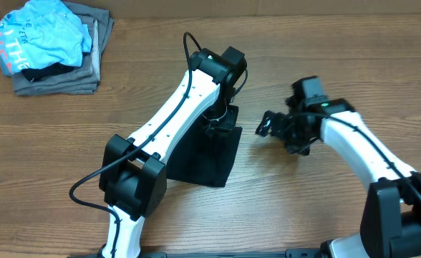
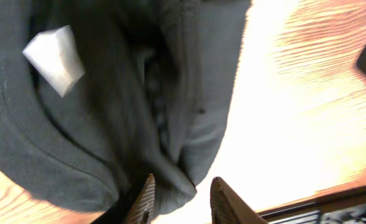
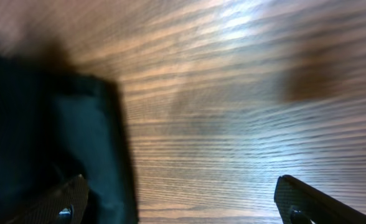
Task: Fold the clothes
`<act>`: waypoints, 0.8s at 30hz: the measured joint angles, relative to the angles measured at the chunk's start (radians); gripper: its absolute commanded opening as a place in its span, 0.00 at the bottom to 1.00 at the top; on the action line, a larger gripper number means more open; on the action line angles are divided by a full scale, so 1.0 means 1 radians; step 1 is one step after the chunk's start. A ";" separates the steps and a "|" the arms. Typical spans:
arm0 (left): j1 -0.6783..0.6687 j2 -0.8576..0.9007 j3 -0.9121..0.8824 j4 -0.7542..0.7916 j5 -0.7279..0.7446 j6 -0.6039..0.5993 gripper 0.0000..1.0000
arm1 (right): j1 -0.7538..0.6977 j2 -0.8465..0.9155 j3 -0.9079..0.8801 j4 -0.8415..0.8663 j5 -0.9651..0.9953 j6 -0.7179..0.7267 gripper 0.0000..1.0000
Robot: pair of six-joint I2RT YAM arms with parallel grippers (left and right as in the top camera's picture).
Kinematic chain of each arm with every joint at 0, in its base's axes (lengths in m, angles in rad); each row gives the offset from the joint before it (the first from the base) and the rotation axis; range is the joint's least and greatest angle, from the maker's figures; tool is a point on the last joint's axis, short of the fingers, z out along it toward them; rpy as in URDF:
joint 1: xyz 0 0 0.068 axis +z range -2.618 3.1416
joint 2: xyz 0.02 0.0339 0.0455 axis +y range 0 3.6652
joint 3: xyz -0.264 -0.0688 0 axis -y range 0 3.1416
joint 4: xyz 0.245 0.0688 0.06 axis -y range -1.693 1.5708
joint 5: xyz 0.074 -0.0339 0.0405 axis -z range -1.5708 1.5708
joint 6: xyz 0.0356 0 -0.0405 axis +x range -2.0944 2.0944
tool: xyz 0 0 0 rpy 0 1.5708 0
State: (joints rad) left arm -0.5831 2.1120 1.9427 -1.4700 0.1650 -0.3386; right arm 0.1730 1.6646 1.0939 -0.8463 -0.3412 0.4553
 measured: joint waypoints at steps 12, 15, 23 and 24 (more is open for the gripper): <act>0.005 0.002 0.052 -0.030 0.149 0.085 0.40 | -0.093 0.000 0.042 0.006 -0.155 -0.041 1.00; 0.025 0.002 0.138 -0.143 0.122 0.087 0.41 | -0.093 0.000 0.042 0.008 -0.192 -0.047 1.00; 0.102 -0.005 0.158 -0.217 0.029 0.080 0.72 | -0.093 0.000 0.042 0.023 -0.224 -0.054 1.00; 0.101 -0.005 0.143 -0.217 0.018 0.077 0.72 | -0.093 0.000 0.042 0.023 -0.225 -0.056 1.00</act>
State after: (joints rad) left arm -0.4816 2.1075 2.0853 -1.6871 0.1829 -0.2615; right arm 0.0803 1.6650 1.1355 -0.8238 -0.5663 0.3992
